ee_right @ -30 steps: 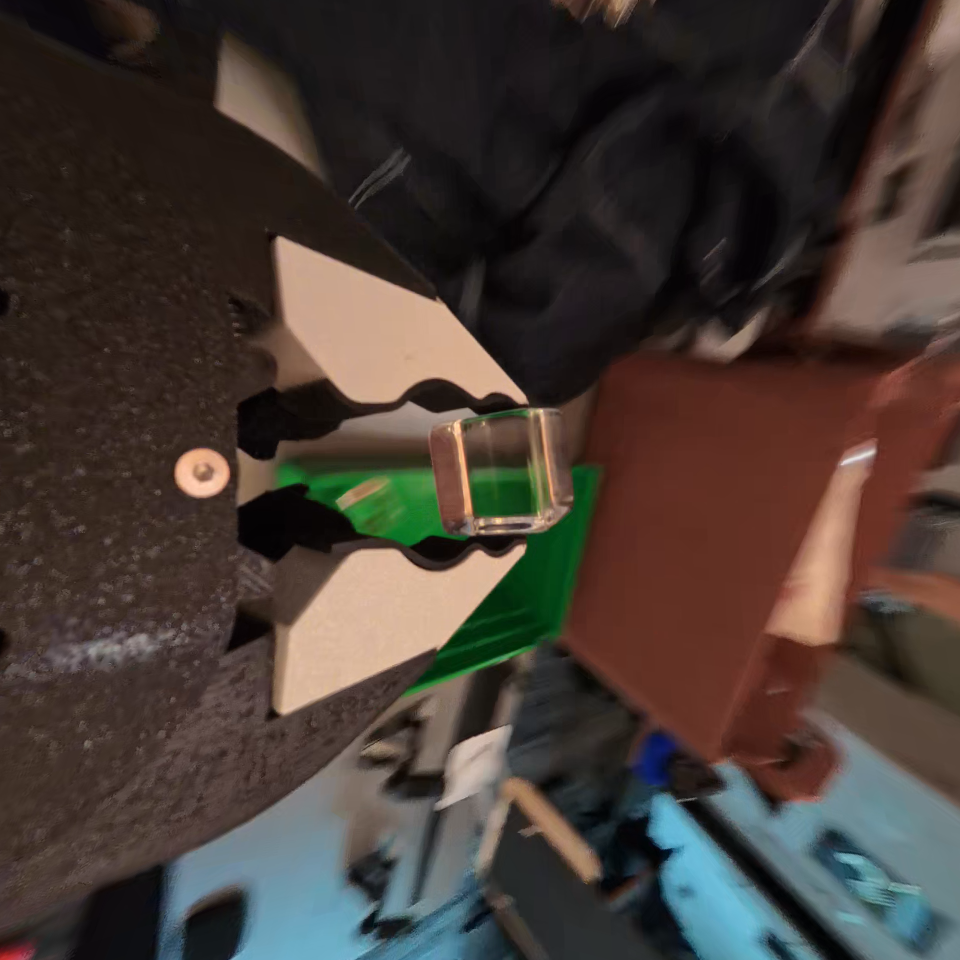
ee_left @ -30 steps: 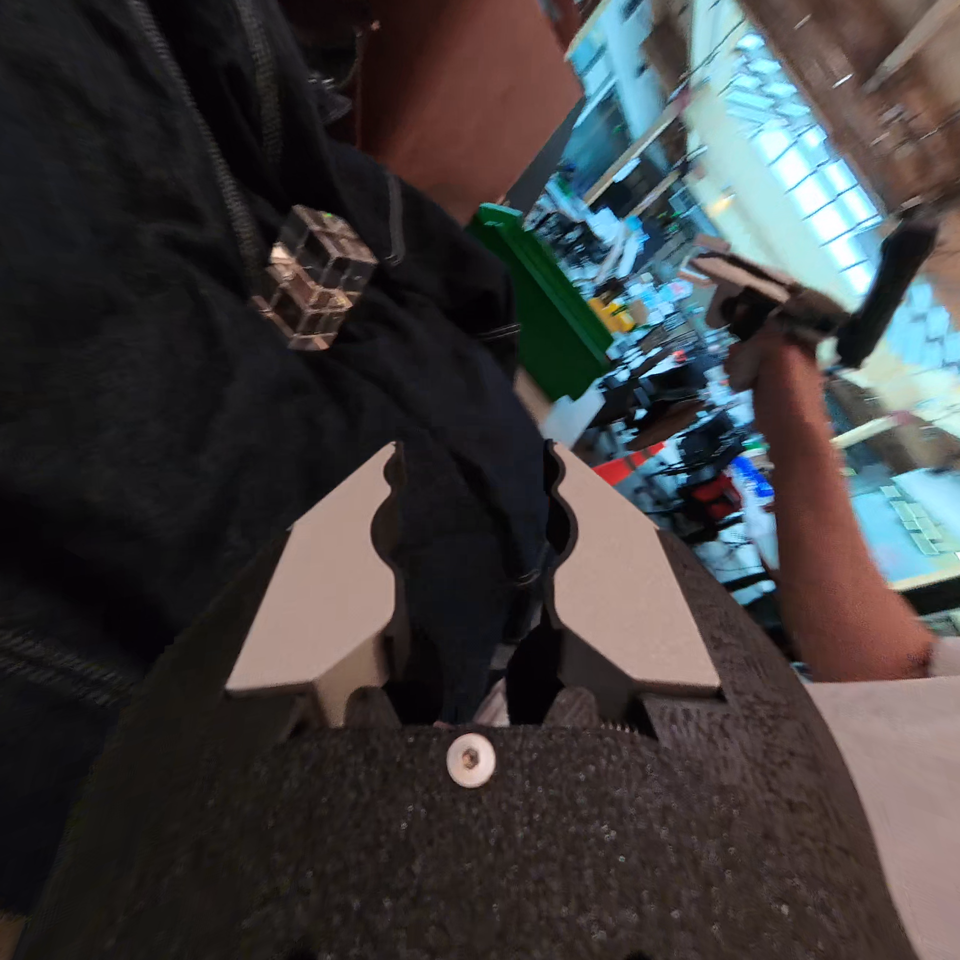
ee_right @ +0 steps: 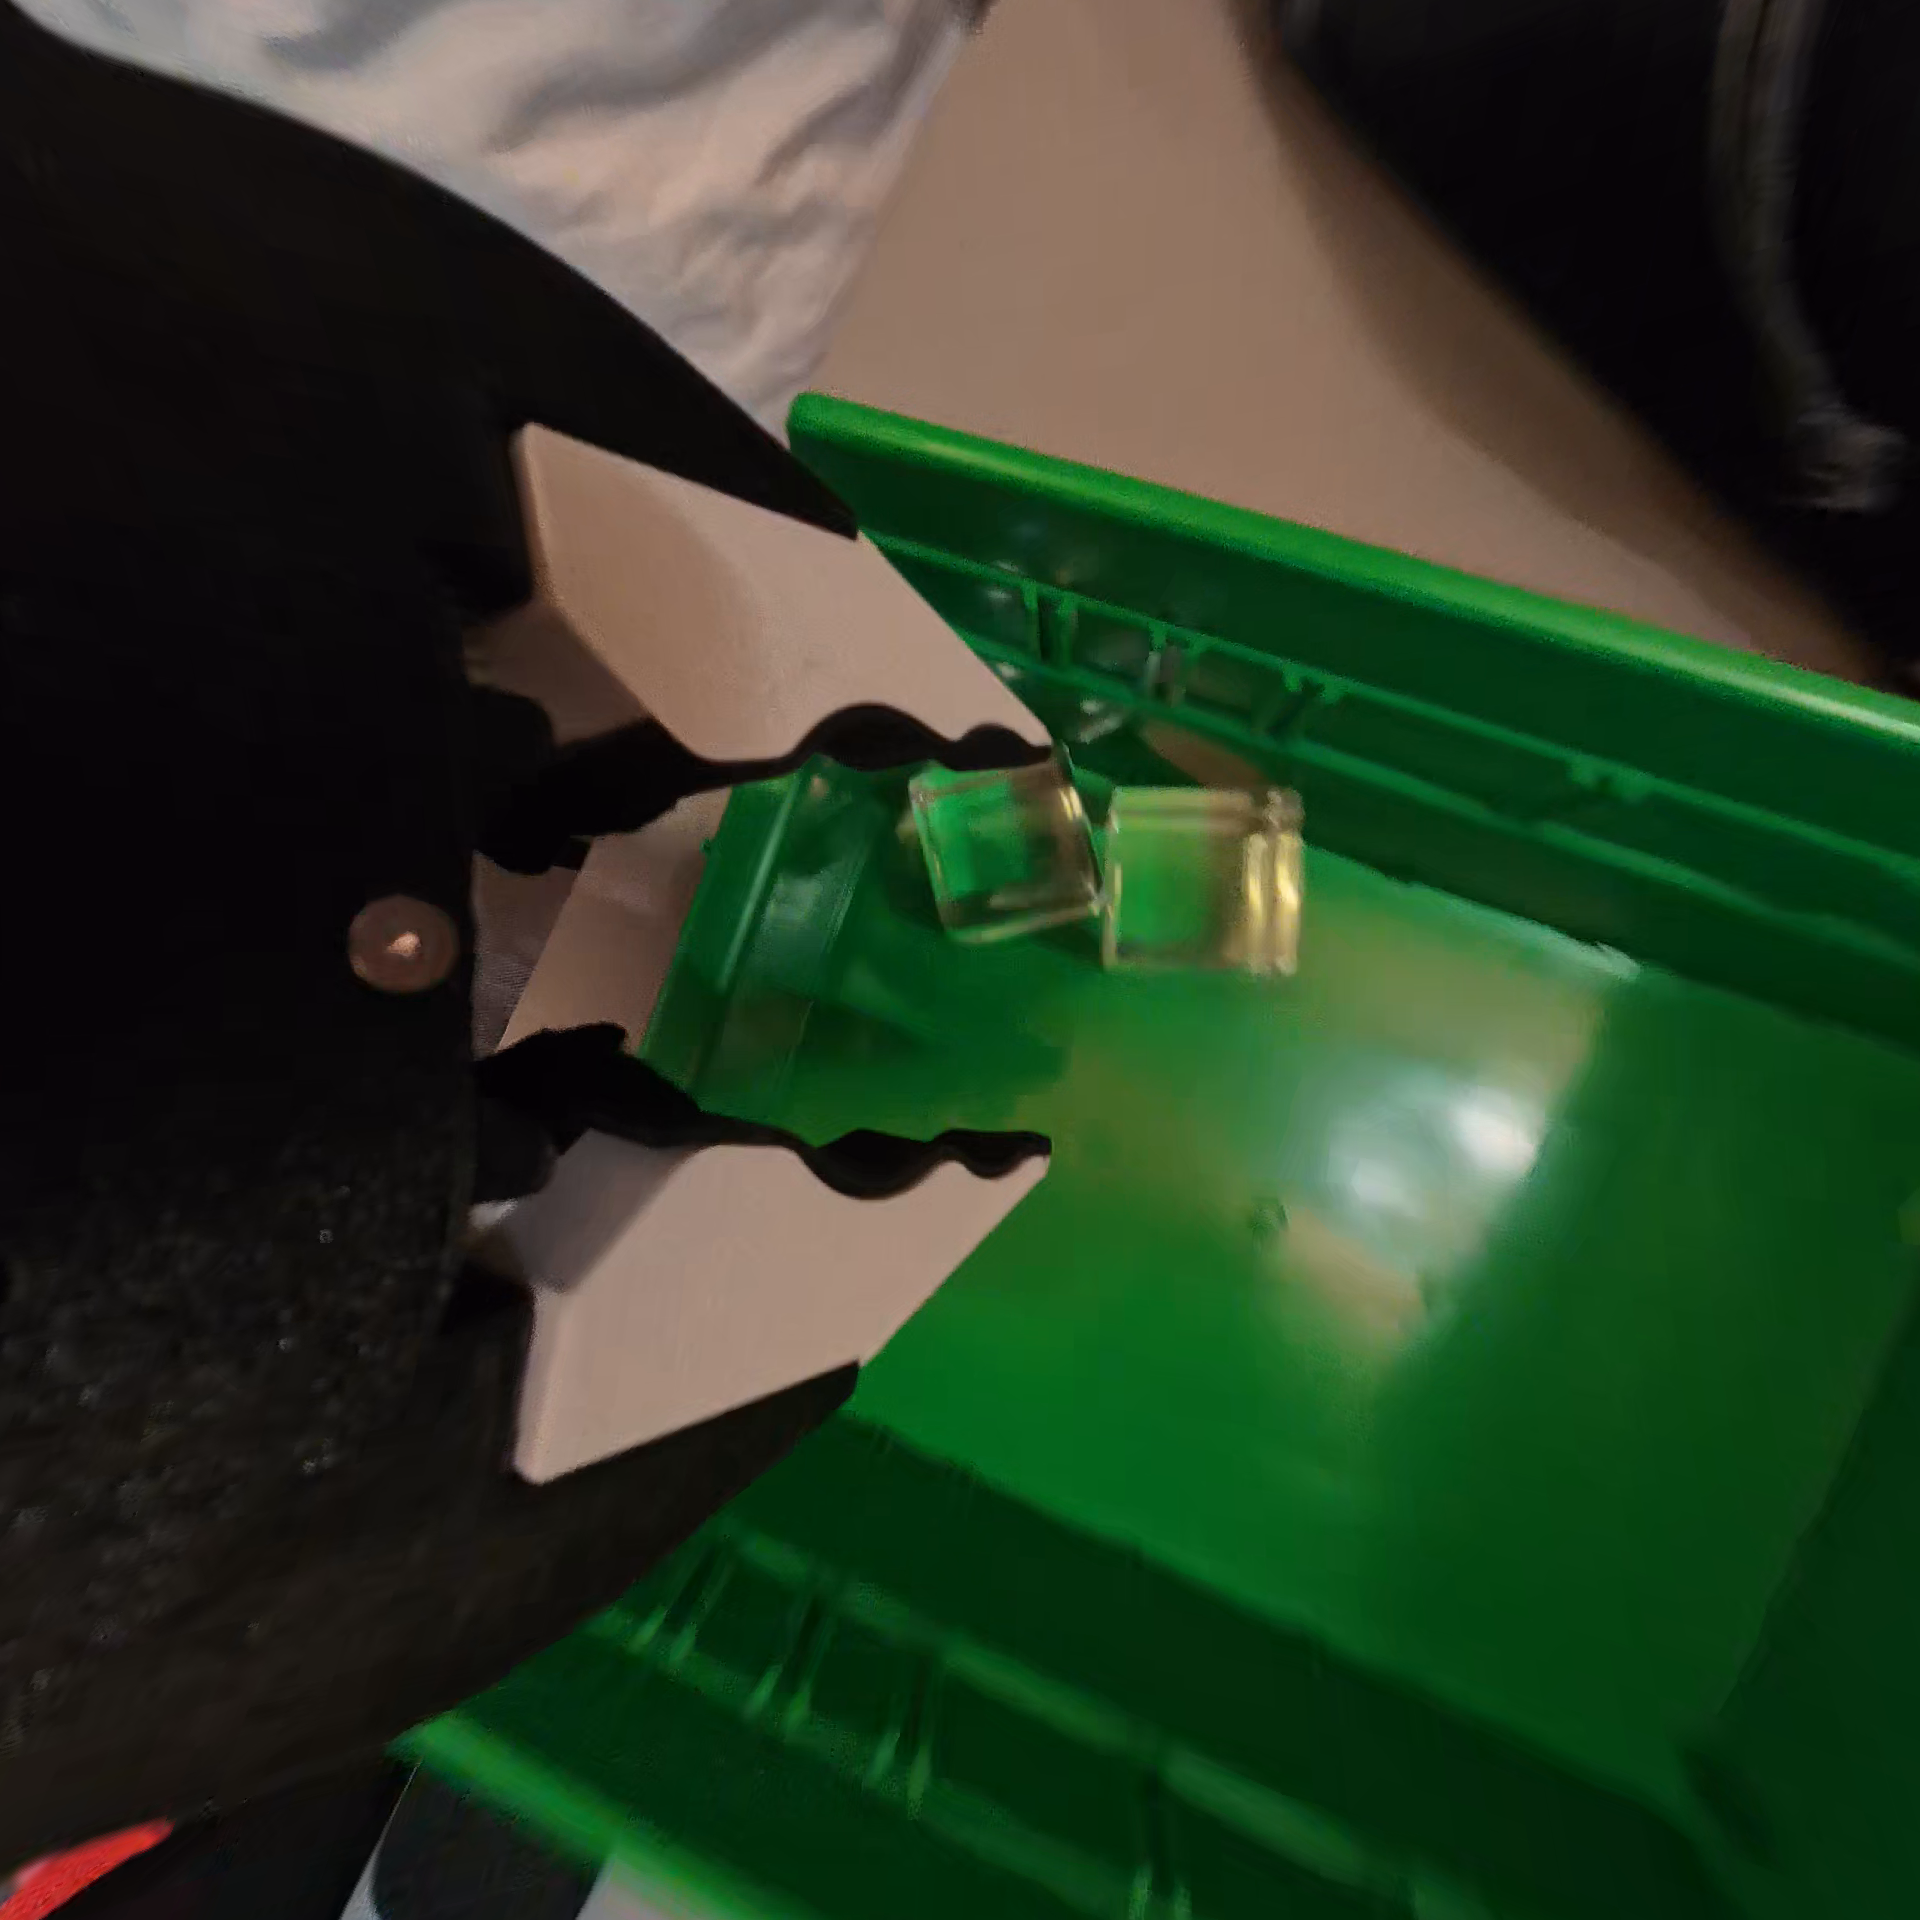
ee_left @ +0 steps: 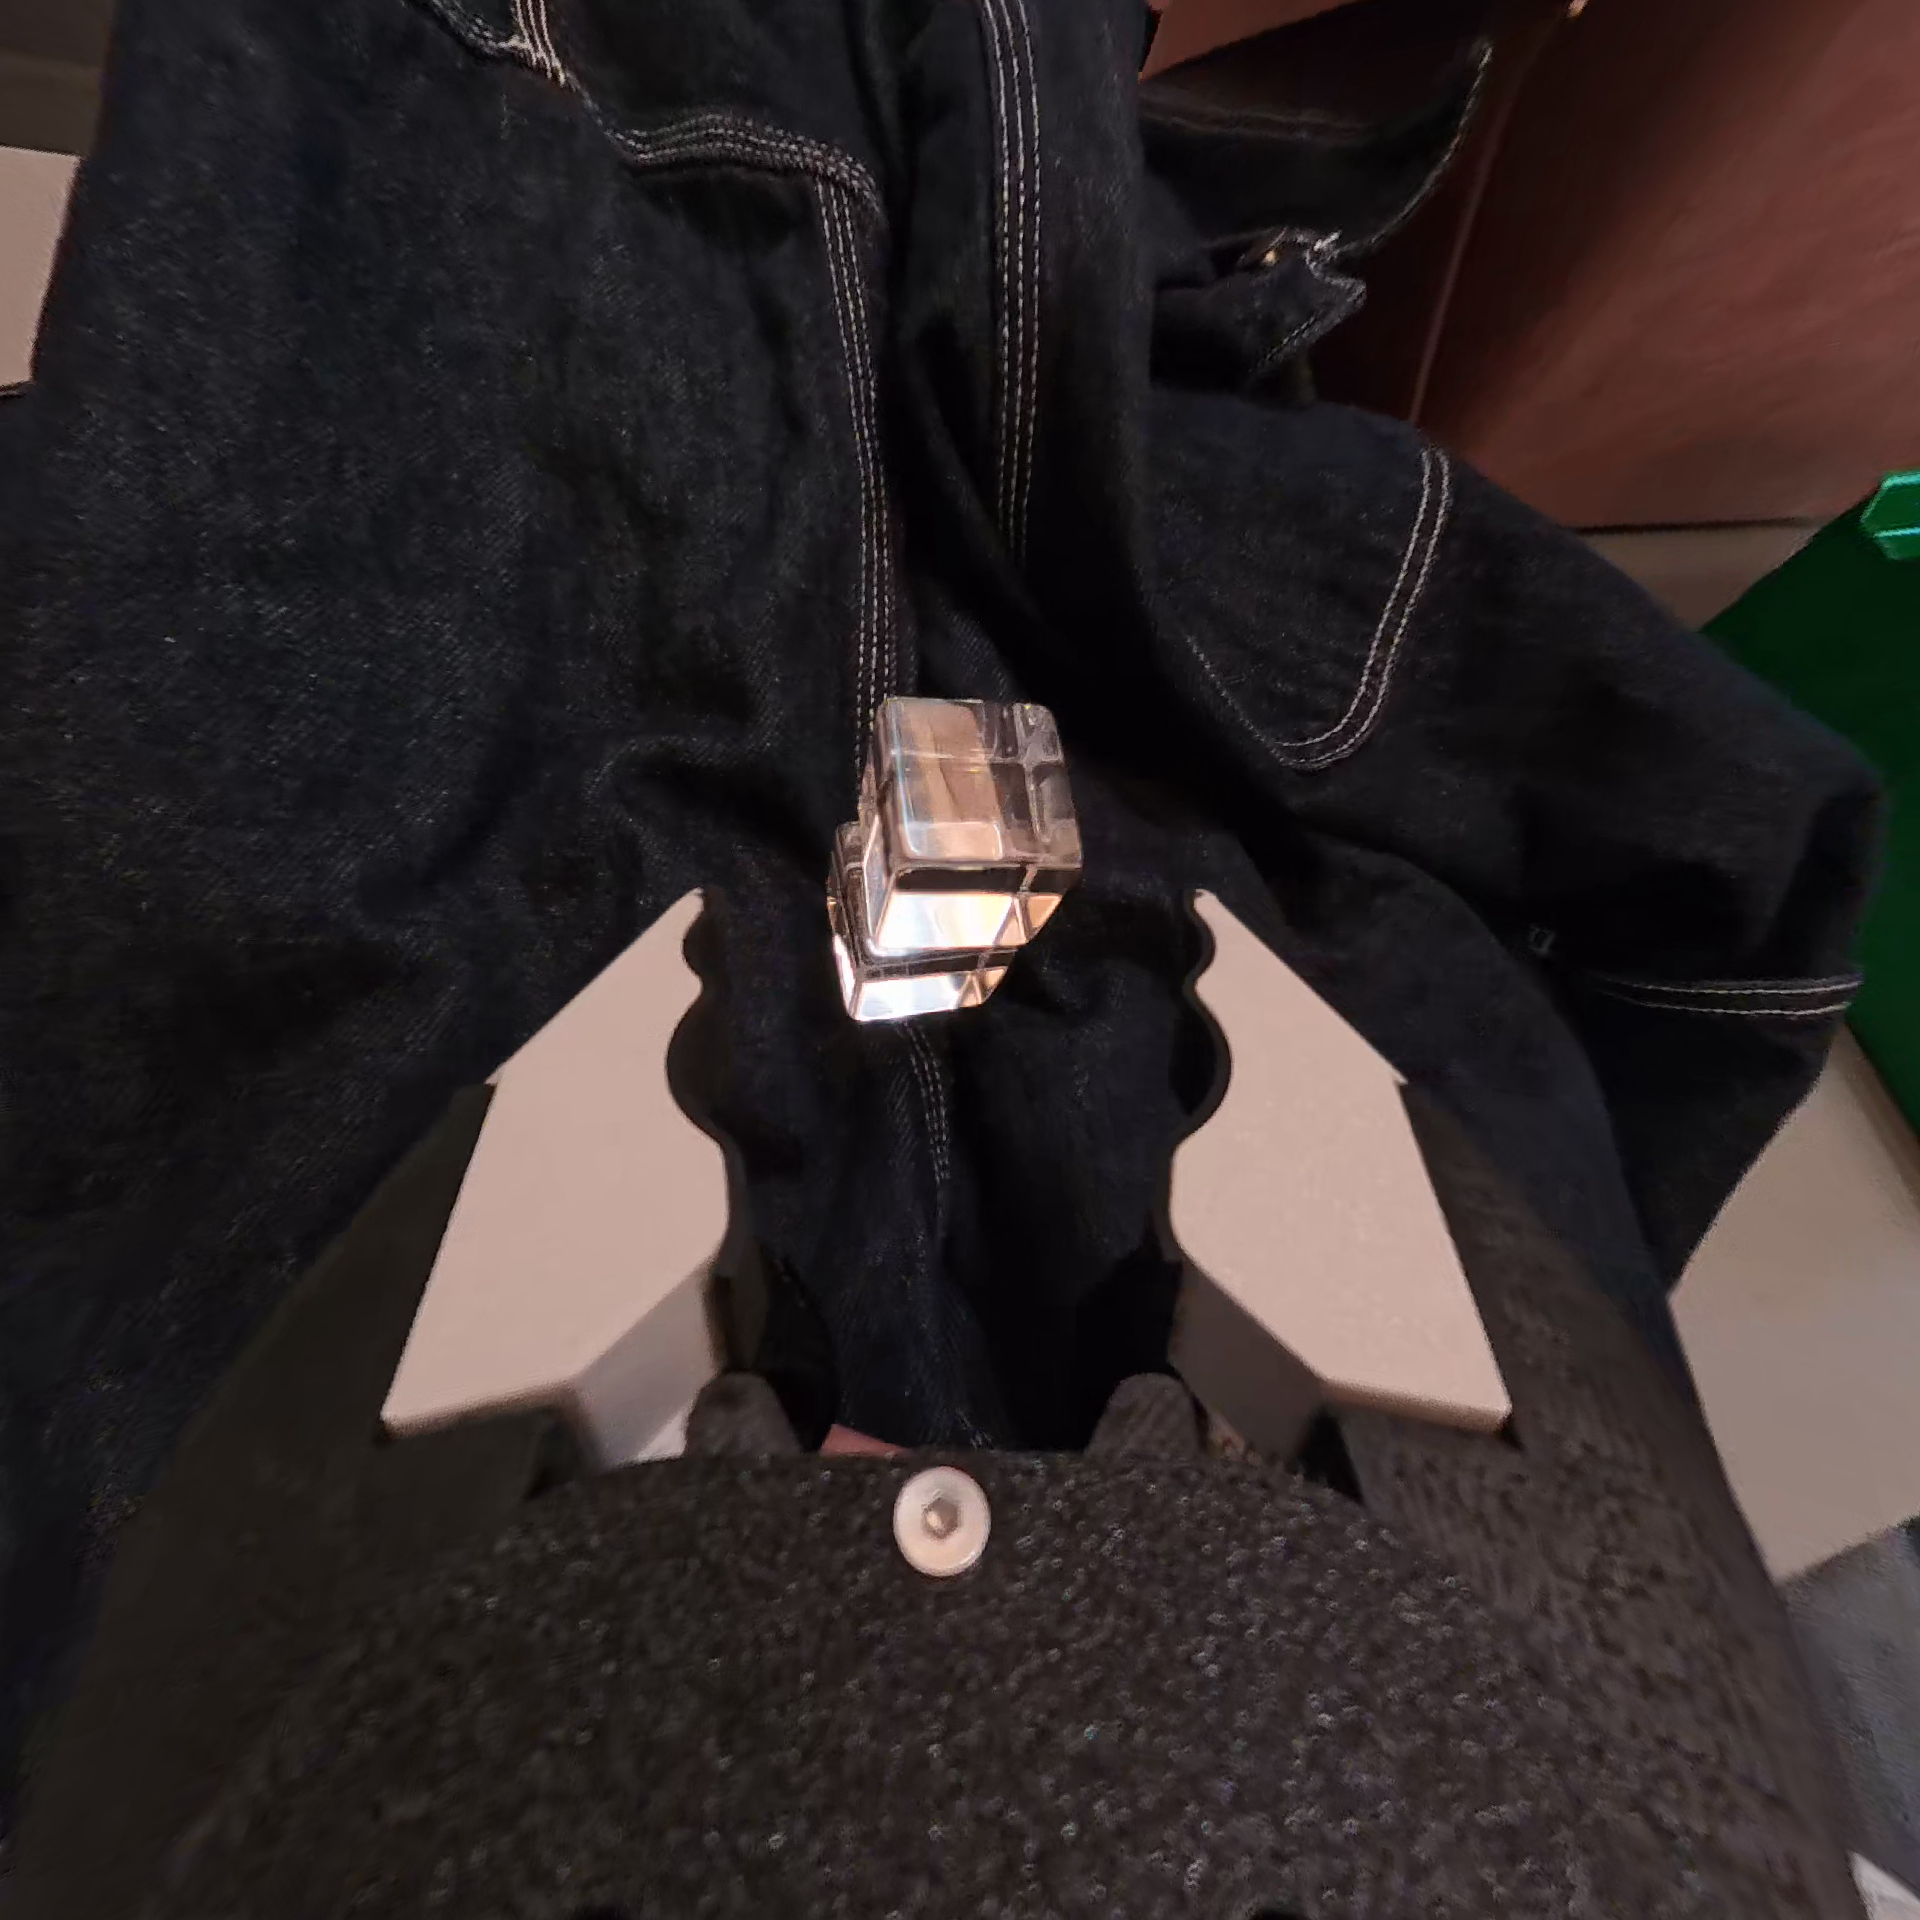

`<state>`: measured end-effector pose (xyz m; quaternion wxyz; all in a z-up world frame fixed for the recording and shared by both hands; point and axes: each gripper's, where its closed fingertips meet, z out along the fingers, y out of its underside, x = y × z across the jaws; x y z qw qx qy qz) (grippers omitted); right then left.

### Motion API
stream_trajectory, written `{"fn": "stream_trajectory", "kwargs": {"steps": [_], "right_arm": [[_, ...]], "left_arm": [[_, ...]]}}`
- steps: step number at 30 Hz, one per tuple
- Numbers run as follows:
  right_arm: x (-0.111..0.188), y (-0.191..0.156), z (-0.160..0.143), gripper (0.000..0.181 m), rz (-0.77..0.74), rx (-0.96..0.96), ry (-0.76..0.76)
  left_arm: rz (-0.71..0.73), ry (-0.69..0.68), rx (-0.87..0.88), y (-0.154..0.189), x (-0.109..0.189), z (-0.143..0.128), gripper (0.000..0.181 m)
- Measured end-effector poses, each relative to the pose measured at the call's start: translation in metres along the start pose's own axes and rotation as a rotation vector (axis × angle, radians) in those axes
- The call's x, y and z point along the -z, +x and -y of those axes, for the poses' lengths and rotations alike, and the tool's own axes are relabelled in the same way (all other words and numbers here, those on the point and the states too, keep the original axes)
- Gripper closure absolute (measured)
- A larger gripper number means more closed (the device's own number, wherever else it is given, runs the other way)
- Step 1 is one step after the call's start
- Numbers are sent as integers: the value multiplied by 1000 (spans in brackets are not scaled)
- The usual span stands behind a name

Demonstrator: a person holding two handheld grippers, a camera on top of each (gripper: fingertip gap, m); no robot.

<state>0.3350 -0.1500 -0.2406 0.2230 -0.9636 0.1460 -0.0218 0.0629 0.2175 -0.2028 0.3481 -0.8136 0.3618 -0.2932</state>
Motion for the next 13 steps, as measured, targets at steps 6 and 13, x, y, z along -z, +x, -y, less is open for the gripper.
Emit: {"fn": "stream_trajectory", "kwargs": {"steps": [6,13], "right_arm": [[81,-31,92,118,-161,91,549],[62,-180,173,121,-81,217,941]], "left_arm": [[-22,-8,-35,5,-18,7,101],[-60,-72,-159,11,-30,4,136]]}}
